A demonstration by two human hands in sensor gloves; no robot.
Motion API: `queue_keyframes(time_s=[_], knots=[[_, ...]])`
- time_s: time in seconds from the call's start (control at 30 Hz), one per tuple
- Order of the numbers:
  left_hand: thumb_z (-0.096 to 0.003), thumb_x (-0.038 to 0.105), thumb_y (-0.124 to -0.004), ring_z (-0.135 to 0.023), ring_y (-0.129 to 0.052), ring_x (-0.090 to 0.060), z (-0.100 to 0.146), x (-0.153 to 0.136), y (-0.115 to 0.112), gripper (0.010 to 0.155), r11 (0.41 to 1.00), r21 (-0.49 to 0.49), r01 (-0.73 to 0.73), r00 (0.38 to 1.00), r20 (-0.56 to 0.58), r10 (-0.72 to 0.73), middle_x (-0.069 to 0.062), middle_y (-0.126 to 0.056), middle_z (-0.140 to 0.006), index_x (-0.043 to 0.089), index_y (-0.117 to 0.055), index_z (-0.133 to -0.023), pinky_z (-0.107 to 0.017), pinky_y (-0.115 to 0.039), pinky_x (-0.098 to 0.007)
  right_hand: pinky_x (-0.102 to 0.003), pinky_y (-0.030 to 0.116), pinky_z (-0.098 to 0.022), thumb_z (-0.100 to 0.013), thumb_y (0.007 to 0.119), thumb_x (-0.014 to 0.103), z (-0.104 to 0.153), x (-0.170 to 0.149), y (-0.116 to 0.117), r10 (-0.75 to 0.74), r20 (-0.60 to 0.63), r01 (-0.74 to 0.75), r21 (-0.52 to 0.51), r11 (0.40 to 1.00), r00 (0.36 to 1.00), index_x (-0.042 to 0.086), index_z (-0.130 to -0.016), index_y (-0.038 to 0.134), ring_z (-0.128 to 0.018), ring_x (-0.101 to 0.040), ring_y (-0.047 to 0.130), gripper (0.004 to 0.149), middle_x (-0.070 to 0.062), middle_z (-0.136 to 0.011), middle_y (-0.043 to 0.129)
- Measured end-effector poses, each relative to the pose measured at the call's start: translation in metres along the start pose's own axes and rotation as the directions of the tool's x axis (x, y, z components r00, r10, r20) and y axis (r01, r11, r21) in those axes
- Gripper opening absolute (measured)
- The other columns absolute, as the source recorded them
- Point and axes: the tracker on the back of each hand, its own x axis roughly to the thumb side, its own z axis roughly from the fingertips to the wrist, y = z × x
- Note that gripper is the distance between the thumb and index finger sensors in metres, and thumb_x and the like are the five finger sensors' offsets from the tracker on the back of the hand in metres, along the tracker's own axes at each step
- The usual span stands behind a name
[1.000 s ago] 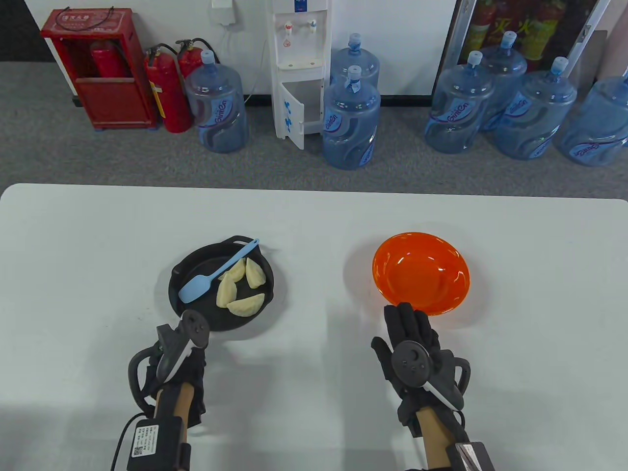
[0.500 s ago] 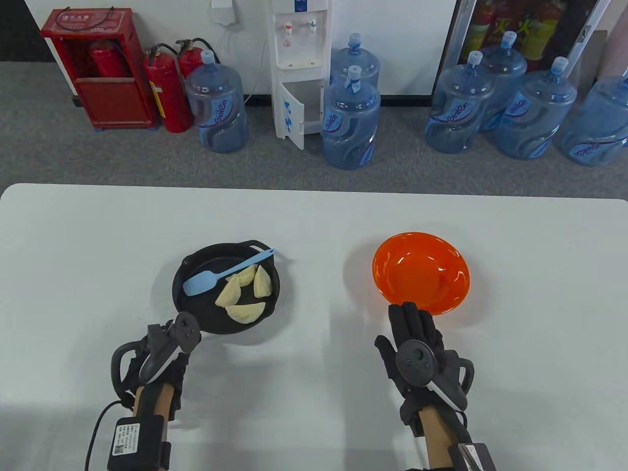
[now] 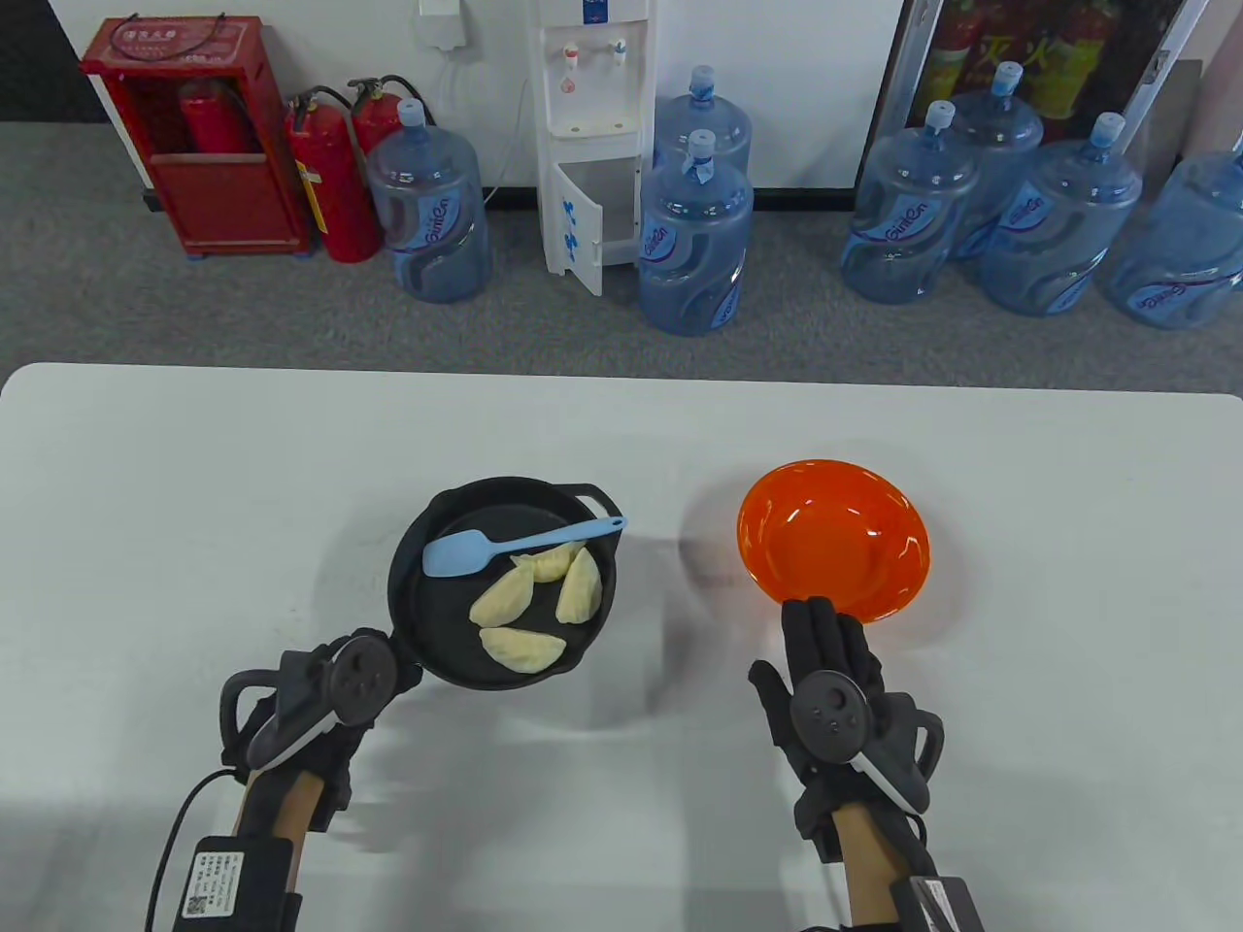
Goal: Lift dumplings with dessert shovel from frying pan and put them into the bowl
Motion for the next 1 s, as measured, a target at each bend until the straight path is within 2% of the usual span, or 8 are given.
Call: queue_keyframes(time_s=[0.2, 0.3, 0.5, 0.73, 1.0], knots=[[-0.0371, 0.062, -0.058, -0.028, -0.094, -0.011, 0.000, 0.012, -0.007, 0.057, 0.998, -0.040, -0.057, 0.979, 0.192, 0.064, 0.007, -0.090, -0.046, 0.023, -0.082, -0.071, -0.052, -0.089, -0.044, -0.067, 0.048, -0.076, -0.067, 0.057, 0.054, 0.000, -0.005, -0.001, -0.034, -0.010, 0.034, -0.009, 0.999, 0.999, 0.012, -0.124, 0.036, -0.111, -0.050, 0.040, 0.074, -0.019, -0.127, 0.033], [-0.0363, 0.062, -0.059, -0.028, -0.095, -0.011, 0.000, 0.023, -0.009, 0.057, 0.998, -0.047, -0.029, 0.967, 0.251, 0.040, 0.007, -0.091, -0.046, 0.023, -0.082, -0.070, -0.051, -0.089, -0.044, -0.066, 0.048, -0.076, -0.067, 0.057, 0.051, -0.001, -0.007, -0.002, -0.042, -0.022, 0.042, -0.016, 0.999, 0.999, 0.012, -0.123, 0.037, -0.111, -0.050, 0.040, 0.072, -0.019, -0.127, 0.033], [-0.0362, 0.062, -0.059, -0.028, -0.095, -0.012, 0.000, 0.040, -0.018, 0.057, 0.992, -0.118, -0.043, 0.945, 0.316, 0.079, 0.007, -0.090, -0.046, 0.023, -0.082, -0.070, -0.052, -0.088, -0.045, -0.066, 0.048, -0.076, -0.067, 0.057, 0.050, -0.002, -0.011, -0.003, -0.058, -0.038, 0.057, -0.021, 0.998, 0.998, 0.012, -0.123, 0.037, -0.111, -0.050, 0.040, 0.071, -0.019, -0.127, 0.033], [-0.0354, 0.062, -0.059, -0.029, -0.095, -0.012, 0.005, 0.061, -0.028, 0.056, 0.986, -0.153, 0.065, 0.909, 0.418, 0.005, 0.007, -0.091, -0.046, 0.023, -0.083, -0.069, -0.054, -0.088, -0.045, -0.066, 0.048, -0.077, -0.067, 0.057, 0.052, -0.002, -0.012, -0.002, -0.057, -0.047, 0.057, -0.009, 0.998, 0.997, 0.012, -0.123, 0.037, -0.112, -0.050, 0.040, 0.072, -0.019, -0.127, 0.033], [-0.0351, 0.062, -0.060, -0.030, -0.096, -0.012, 0.007, 0.067, -0.037, 0.057, 0.981, -0.177, 0.085, 0.900, 0.436, 0.001, 0.007, -0.091, -0.047, 0.024, -0.082, -0.070, -0.055, -0.087, -0.045, -0.066, 0.047, -0.077, -0.067, 0.058, 0.052, -0.003, -0.011, -0.002, -0.047, -0.050, 0.047, 0.009, 0.999, 0.998, 0.012, -0.123, 0.037, -0.112, -0.050, 0.039, 0.072, -0.019, -0.127, 0.032]])
